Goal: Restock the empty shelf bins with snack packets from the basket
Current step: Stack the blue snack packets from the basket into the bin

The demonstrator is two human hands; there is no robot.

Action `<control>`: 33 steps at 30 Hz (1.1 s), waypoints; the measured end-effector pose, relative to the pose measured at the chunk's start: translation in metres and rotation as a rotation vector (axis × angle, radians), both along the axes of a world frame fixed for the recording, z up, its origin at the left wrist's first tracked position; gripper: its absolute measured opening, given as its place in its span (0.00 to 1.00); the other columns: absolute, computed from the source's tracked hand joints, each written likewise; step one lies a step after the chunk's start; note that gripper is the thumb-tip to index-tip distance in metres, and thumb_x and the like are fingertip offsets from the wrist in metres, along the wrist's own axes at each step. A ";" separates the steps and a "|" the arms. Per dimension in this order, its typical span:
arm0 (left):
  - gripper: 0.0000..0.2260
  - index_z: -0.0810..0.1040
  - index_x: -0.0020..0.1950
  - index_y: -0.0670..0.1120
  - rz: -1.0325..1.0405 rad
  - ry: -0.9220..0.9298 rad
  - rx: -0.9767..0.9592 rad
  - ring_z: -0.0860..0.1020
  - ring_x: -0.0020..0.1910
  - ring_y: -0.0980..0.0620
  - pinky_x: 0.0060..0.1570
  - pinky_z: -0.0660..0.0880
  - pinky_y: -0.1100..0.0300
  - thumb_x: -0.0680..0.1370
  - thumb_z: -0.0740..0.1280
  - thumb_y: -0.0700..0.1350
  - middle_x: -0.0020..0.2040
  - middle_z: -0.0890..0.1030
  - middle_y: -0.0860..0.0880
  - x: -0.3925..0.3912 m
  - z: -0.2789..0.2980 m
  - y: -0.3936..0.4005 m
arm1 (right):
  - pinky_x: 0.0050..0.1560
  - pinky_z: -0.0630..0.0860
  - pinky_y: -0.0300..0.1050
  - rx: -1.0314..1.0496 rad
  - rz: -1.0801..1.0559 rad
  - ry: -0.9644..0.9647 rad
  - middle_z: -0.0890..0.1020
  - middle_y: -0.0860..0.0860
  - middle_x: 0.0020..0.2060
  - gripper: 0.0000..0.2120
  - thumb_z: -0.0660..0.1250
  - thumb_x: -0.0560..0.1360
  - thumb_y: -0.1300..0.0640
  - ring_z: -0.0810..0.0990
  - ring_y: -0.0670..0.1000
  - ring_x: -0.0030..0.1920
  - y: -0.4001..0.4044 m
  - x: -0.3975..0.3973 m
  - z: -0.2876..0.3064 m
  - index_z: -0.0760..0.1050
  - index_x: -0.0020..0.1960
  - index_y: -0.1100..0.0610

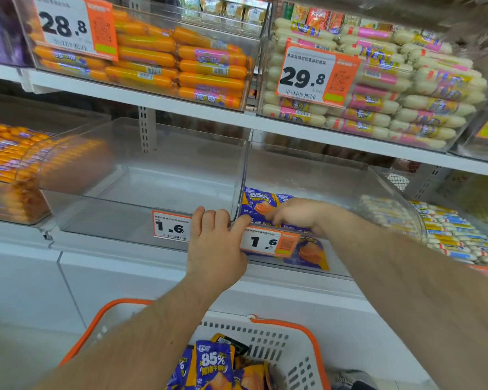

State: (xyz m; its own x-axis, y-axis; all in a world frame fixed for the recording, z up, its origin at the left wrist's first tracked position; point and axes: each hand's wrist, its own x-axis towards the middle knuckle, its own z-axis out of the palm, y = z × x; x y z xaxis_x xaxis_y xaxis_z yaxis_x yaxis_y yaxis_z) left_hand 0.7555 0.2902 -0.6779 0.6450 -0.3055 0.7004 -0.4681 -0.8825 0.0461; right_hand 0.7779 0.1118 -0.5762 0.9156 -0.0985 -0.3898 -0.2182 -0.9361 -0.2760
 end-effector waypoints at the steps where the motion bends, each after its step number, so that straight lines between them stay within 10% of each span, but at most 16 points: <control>1: 0.25 0.77 0.58 0.50 -0.005 -0.004 -0.002 0.73 0.46 0.40 0.66 0.61 0.41 0.61 0.73 0.46 0.44 0.74 0.44 0.000 0.000 0.000 | 0.65 0.71 0.49 0.003 0.020 0.037 0.75 0.55 0.67 0.18 0.61 0.77 0.58 0.73 0.55 0.66 0.008 0.002 -0.002 0.75 0.66 0.59; 5: 0.27 0.76 0.59 0.51 -0.022 0.004 -0.001 0.73 0.47 0.40 0.66 0.60 0.42 0.60 0.73 0.47 0.44 0.74 0.45 0.001 -0.001 0.002 | 0.39 0.75 0.41 0.114 0.029 0.084 0.82 0.52 0.40 0.09 0.62 0.79 0.52 0.80 0.51 0.37 0.020 0.005 -0.006 0.77 0.46 0.55; 14: 0.30 0.75 0.60 0.50 -0.025 -0.013 0.006 0.72 0.48 0.40 0.68 0.59 0.41 0.58 0.74 0.46 0.44 0.74 0.44 0.003 -0.003 0.001 | 0.43 0.73 0.45 0.080 -0.028 0.031 0.80 0.54 0.39 0.08 0.64 0.76 0.54 0.77 0.51 0.39 0.016 0.005 -0.010 0.78 0.44 0.56; 20: 0.39 0.65 0.72 0.50 -0.209 0.037 -0.173 0.64 0.67 0.36 0.72 0.55 0.36 0.61 0.74 0.41 0.64 0.69 0.37 -0.010 -0.002 0.011 | 0.39 0.71 0.46 -0.100 0.172 -1.251 0.78 0.55 0.37 0.06 0.62 0.70 0.62 0.75 0.56 0.39 0.031 -0.041 -0.025 0.78 0.39 0.60; 22: 0.37 0.64 0.71 0.48 -0.275 0.089 -0.350 0.63 0.68 0.35 0.68 0.63 0.36 0.64 0.72 0.38 0.68 0.64 0.38 -0.029 -0.016 0.022 | 0.37 0.68 0.46 0.009 0.366 -1.397 0.74 0.56 0.33 0.05 0.60 0.66 0.62 0.72 0.57 0.35 0.049 -0.072 -0.046 0.74 0.35 0.62; 33: 0.13 0.71 0.60 0.53 -0.025 1.080 -0.566 0.73 0.56 0.57 0.51 0.69 0.63 0.77 0.66 0.41 0.56 0.72 0.56 -0.143 -0.144 0.084 | 0.39 0.77 0.51 0.095 0.034 0.067 0.77 0.51 0.37 0.03 0.66 0.72 0.55 0.76 0.53 0.38 0.103 -0.146 -0.272 0.72 0.42 0.53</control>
State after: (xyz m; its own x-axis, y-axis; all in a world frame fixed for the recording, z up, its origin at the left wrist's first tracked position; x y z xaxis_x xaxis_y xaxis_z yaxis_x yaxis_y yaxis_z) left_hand 0.6128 0.3741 -0.8217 0.9763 -0.1515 -0.1543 0.0325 -0.6026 0.7974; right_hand 0.6315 0.2150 -0.8482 0.8893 -0.0270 -0.4565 -0.2074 -0.9135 -0.3500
